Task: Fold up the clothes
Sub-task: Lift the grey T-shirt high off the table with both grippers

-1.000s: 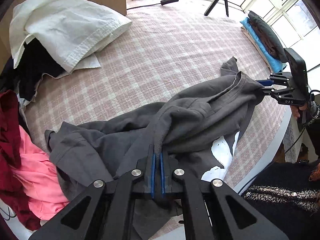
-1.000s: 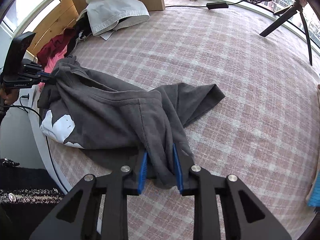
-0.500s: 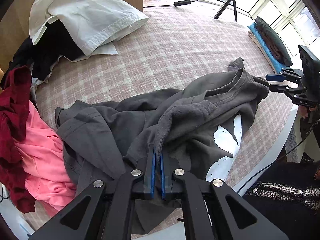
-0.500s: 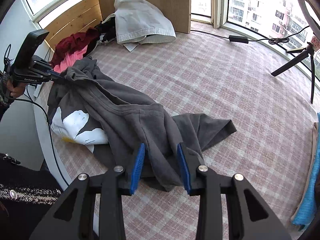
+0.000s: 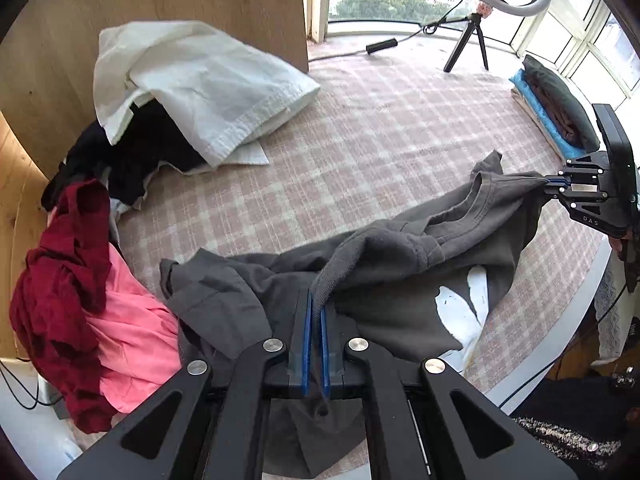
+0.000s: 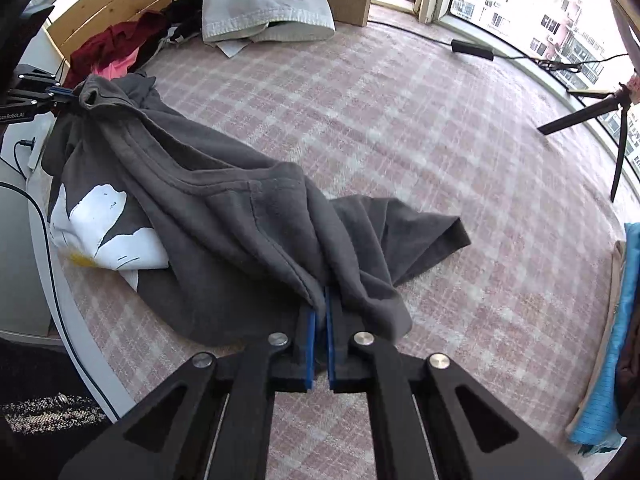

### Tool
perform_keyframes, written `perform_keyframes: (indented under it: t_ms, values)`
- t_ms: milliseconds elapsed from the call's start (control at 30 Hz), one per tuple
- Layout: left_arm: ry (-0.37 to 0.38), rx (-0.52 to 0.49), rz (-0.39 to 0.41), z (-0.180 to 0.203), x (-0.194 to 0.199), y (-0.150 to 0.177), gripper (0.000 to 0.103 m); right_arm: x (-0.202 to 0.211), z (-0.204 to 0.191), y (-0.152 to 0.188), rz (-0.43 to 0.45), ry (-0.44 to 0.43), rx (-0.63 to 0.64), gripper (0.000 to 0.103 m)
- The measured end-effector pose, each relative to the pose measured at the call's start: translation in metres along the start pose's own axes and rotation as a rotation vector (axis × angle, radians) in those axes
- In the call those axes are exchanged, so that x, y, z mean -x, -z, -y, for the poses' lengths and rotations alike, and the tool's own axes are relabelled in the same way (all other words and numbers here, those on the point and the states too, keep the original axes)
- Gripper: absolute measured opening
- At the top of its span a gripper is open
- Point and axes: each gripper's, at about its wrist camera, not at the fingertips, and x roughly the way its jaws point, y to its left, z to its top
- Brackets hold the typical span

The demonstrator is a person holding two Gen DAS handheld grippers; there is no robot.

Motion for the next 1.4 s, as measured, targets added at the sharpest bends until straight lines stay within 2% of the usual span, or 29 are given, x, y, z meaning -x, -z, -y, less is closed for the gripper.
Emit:
perform_keyframes:
  t_ms: [67, 167, 267, 333, 400, 467, 567, 667, 733, 833, 900, 933, 1033, 1067, 1133, 1267, 1333, 1400]
  values:
    - [-0.091, -0.024, 0.12, -0.004, 0.055, -0.026, 0.003, 0.054, 0.003, -0.032, 0.128, 0.044, -0.002, 0.003]
    - [-0.227, -0.045, 0.3, -0.017, 0.153, -0.063, 0.003, 0.156, 0.012, -0.087, 0.325, 0.082, -0.031, 0.003]
    - [-0.376, -0.051, 0.483, -0.022, 0.256, -0.087, 0.003, 0.267, -0.002, -0.131, 0.533, 0.153, 0.014, 0.003]
    - [-0.421, -0.039, 0.58, -0.02, 0.32, -0.093, 0.003, 0.333, -0.023, -0.15, 0.646, 0.252, 0.075, 0.003]
    - [-0.438, -0.032, 0.661, -0.014, 0.375, -0.093, 0.003, 0.391, -0.037, -0.162, 0.734, 0.295, 0.081, 0.003]
    - [-0.478, -0.051, 0.735, -0.004, 0.416, -0.089, 0.003, 0.441, -0.049, -0.166, 0.801, 0.351, 0.087, 0.003]
    - [-0.518, -0.076, 0.801, 0.009, 0.454, -0.082, 0.003, 0.495, -0.062, -0.164, 0.869, 0.404, 0.091, 0.003]
    - [-0.534, -0.102, 0.842, 0.017, 0.472, -0.075, 0.003, 0.529, -0.075, -0.156, 0.904, 0.458, 0.102, 0.003]
    - [-0.509, -0.114, 0.875, 0.02, 0.472, -0.072, 0.003, 0.543, -0.079, -0.145, 0.946, 0.448, 0.094, 0.003]
    - [-0.511, -0.132, 0.772, 0.02, 0.439, -0.094, 0.003, 0.532, -0.076, -0.146, 0.891, 0.406, 0.066, 0.003]
    - [-0.451, -0.151, 0.731, 0.019, 0.421, -0.104, 0.003, 0.521, -0.073, -0.15, 0.837, 0.394, 0.055, 0.003]
    - [-0.442, -0.157, 0.732, 0.019, 0.416, -0.107, 0.003, 0.516, -0.071, -0.151, 0.816, 0.389, 0.048, 0.003]
    - [-0.417, -0.154, 0.791, 0.017, 0.426, -0.11, 0.003, 0.528, -0.064, -0.146, 0.875, 0.382, -0.004, 0.003]
    - [-0.413, -0.151, 0.788, 0.015, 0.427, -0.113, 0.003, 0.532, -0.06, -0.146, 0.889, 0.378, -0.023, 0.003]
    - [-0.403, -0.145, 0.779, 0.01, 0.428, -0.12, 0.003, 0.524, -0.054, -0.15, 0.853, 0.397, -0.031, 0.003]
    - [-0.439, -0.16, 0.75, 0.008, 0.417, -0.127, 0.003, 0.499, -0.043, -0.163, 0.741, 0.475, -0.02, 0.003]
    - [-0.449, -0.165, 0.762, 0.011, 0.418, -0.126, 0.003, 0.502, -0.038, -0.167, 0.734, 0.489, -0.021, 0.003]
    - [-0.453, -0.171, 0.784, 0.019, 0.418, -0.121, 0.003, 0.513, -0.035, -0.163, 0.782, 0.482, -0.027, 0.003]
